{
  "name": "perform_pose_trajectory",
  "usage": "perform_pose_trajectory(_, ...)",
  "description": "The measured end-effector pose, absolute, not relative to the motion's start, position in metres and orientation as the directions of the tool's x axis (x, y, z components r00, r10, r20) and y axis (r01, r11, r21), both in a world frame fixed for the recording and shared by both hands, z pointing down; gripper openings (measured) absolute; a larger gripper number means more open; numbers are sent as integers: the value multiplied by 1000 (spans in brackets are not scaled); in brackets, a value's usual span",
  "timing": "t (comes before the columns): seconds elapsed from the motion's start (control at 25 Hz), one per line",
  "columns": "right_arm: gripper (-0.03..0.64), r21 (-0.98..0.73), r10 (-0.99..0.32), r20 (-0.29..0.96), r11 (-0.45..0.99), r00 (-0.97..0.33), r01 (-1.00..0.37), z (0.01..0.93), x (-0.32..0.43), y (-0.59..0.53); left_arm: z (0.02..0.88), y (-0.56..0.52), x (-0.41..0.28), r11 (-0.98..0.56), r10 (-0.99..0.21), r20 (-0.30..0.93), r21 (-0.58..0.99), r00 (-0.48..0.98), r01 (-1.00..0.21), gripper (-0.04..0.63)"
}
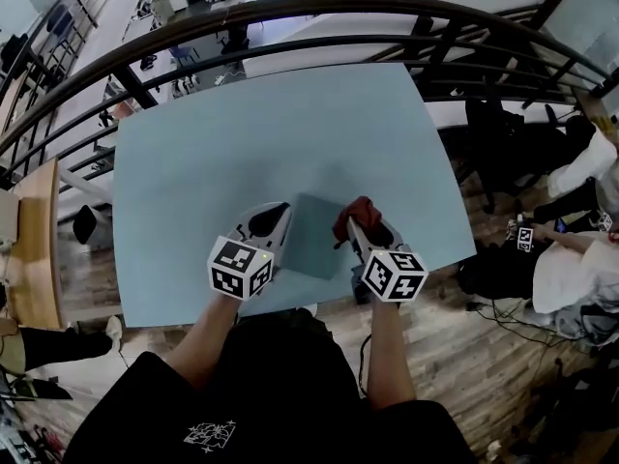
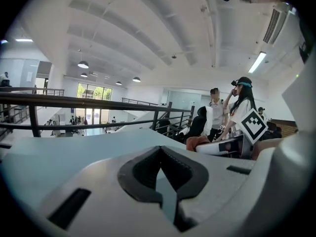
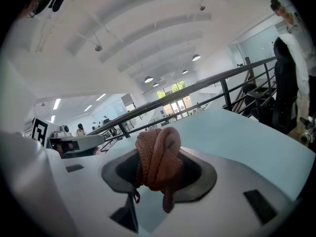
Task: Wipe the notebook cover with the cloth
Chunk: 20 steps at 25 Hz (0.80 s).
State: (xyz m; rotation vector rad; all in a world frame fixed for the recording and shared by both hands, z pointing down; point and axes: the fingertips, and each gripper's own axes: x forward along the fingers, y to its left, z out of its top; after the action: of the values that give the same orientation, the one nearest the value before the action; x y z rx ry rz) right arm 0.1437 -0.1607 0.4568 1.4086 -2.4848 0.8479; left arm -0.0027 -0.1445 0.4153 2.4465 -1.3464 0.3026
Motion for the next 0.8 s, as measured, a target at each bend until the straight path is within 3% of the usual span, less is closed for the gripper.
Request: perform_pose_trajectory(0.8,170,-488,-603,547,335,-581,-806,559,66,-174,514,-171,-48,-447,-707,449,316,547,-837,8)
